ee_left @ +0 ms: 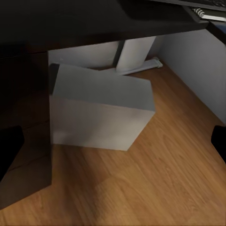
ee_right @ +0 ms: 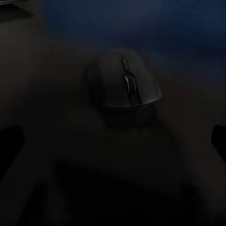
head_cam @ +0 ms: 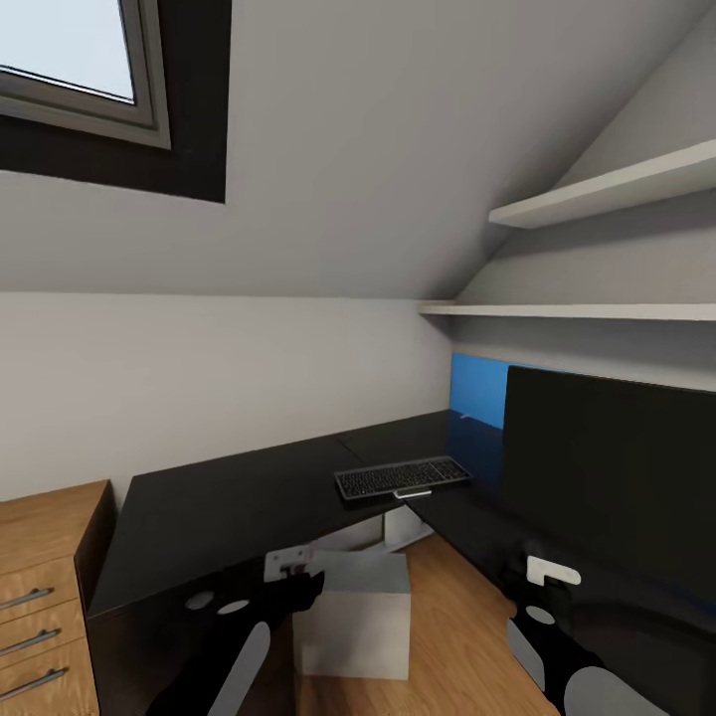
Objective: In the bedroom, organize the workspace by keeping the computer under the desk, ensuring the monitor is on the desk, placing the keyboard on the desk next to the monitor, placing the mouse on the desk next to the keyboard, moving the folder from the swivel chair onto the desk next to the mouse, stacking the notebook on top of the folder with the pen on top of the notebook, and positioning the swivel chair next to the desk.
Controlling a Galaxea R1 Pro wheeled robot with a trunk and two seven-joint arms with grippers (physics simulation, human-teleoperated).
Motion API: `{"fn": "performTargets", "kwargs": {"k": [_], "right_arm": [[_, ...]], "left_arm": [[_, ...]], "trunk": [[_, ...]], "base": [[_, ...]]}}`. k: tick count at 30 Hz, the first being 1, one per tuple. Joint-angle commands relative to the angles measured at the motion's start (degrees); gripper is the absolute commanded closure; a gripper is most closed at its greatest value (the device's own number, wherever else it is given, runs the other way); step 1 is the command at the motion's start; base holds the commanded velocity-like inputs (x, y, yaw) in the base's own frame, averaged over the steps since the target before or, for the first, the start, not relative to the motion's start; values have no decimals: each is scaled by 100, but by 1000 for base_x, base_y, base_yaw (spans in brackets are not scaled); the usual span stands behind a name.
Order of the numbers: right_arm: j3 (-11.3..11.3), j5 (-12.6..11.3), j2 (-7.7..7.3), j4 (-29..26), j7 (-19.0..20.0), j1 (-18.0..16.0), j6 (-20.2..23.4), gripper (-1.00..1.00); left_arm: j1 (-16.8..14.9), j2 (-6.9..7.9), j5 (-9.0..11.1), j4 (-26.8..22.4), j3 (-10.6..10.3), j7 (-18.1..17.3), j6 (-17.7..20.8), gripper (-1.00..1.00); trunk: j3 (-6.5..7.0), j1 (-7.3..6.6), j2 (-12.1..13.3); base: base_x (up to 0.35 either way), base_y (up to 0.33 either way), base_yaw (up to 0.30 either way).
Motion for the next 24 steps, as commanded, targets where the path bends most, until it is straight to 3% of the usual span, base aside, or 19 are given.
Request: {"fn": "performTargets", "kwargs": {"k": [1, 12, 18, 24], "right_arm": [[5, -52, 0, 3, 4, -5, -37, -100], [14, -52, -1, 3, 4, -5, -37, -100], [14, -52, -1, 3, 4, -5, -37, -100], [14, -52, -1, 3, 4, -5, -37, -100]], "left_arm": [[-5, 1, 60, -7, -9, 54, 13, -100], [-5, 1, 60, -7, -9, 54, 13, -100], [-5, 1, 60, -7, -9, 54, 11, -100], [-5, 1, 60, -7, -9, 54, 11, -100]], "trunk": [[-26, 22, -46], [-62, 66, -126], [-169, 198, -366], [-169, 198, -366]], "base": [[0, 0, 0], [0, 0, 0], [0, 0, 0], [0, 0, 0]]}}
